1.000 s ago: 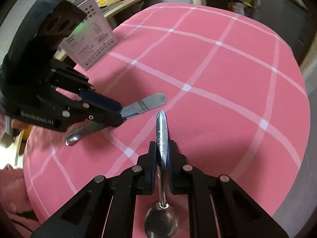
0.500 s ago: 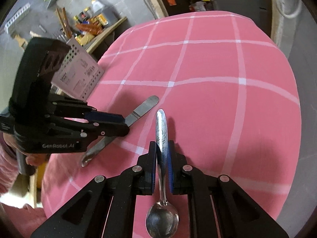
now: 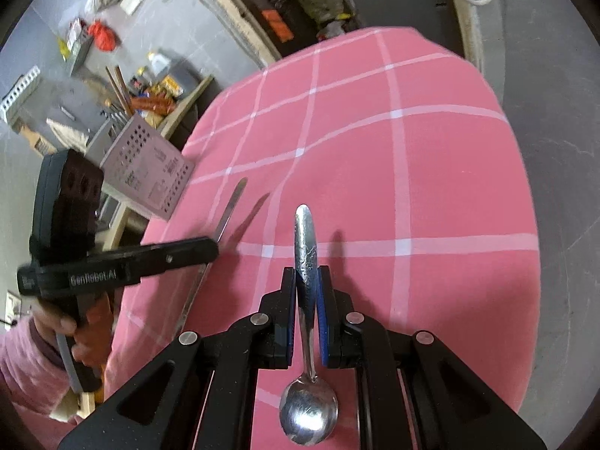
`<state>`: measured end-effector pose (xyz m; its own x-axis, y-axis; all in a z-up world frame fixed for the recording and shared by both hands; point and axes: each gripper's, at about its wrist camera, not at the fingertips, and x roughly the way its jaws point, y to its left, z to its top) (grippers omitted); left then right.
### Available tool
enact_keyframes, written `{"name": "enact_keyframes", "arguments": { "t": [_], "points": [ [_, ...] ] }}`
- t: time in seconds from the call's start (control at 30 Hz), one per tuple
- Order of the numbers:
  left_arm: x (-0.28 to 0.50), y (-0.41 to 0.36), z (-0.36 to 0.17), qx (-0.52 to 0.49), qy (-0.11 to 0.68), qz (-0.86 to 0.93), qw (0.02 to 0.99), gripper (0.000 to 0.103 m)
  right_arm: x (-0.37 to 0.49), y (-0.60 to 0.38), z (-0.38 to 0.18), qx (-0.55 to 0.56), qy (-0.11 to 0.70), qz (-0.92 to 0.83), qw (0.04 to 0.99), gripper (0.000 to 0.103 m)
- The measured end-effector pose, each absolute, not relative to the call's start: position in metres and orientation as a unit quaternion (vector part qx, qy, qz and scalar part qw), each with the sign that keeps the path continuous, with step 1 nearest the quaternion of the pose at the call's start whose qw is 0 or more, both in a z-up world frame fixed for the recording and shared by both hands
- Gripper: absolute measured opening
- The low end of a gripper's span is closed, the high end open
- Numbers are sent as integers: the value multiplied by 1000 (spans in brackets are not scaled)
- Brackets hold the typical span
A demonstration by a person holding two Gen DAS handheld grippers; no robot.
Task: Organize utensils
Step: 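Lift the knife with the left tool while the right tool lifts and adjusts the spoon, then carry the knife and spoon with both tools toward the white holder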
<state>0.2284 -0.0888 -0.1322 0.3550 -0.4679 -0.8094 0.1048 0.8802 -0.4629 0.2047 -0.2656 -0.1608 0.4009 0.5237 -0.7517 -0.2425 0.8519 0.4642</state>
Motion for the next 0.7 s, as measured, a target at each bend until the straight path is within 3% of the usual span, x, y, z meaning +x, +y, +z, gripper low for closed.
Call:
{"name": "enact_keyframes", "arguments": {
  "t": [0.37,0.47,0.7],
  "points": [
    [209,-87,-107,-152,464,-171,856,17,191,-269,-140,159,440,229,854,9],
    [208,-91,-98,-152,449,-171,864,17,187,-272,-127,167,419,227,863,3],
    [202,-82,-76,-145,415,-178,881,17,184,-261,-108,157,388,225,880,3]
  ]
}}
